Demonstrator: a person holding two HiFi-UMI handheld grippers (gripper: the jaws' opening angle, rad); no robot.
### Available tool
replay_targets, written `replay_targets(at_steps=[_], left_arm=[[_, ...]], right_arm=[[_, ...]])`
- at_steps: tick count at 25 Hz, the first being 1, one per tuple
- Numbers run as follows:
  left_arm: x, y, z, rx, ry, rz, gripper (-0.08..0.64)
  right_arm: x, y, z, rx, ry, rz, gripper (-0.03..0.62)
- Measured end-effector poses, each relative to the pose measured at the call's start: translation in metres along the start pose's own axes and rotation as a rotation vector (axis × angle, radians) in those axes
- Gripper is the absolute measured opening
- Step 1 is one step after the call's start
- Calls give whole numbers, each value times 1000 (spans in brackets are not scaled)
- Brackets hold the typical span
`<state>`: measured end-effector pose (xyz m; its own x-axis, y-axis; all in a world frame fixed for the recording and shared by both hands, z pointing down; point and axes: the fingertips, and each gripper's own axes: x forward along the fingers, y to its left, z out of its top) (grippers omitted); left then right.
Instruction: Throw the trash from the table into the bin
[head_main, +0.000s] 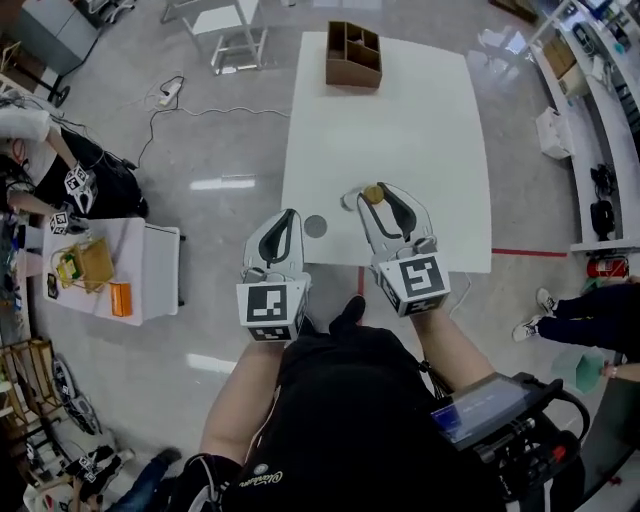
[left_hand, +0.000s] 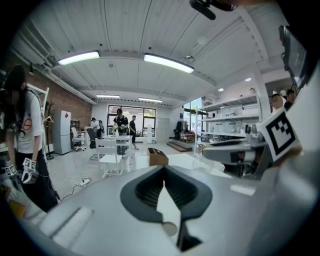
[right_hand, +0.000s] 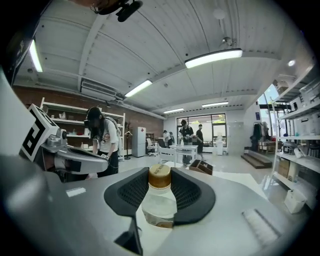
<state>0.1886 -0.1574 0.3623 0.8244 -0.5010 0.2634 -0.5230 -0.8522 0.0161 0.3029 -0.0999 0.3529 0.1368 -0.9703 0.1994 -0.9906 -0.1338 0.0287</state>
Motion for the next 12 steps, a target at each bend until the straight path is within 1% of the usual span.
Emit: replay_targets(at_steps=[4,7,10,12], left_arm=[[-56,60,-10,-31,-30,87,9],[-94,100,-18,-54,-30,160,9],[-134,137,-32,-80,-25,249,9],[-163,156,-41,-98,-22,323,9]], right_arm=[[19,91,13,-31,-10,108,135],[30,151,18,-39,-3,193,135],[36,211,17,-48,7,290,135],[37,248,14,-56,14,373,135]])
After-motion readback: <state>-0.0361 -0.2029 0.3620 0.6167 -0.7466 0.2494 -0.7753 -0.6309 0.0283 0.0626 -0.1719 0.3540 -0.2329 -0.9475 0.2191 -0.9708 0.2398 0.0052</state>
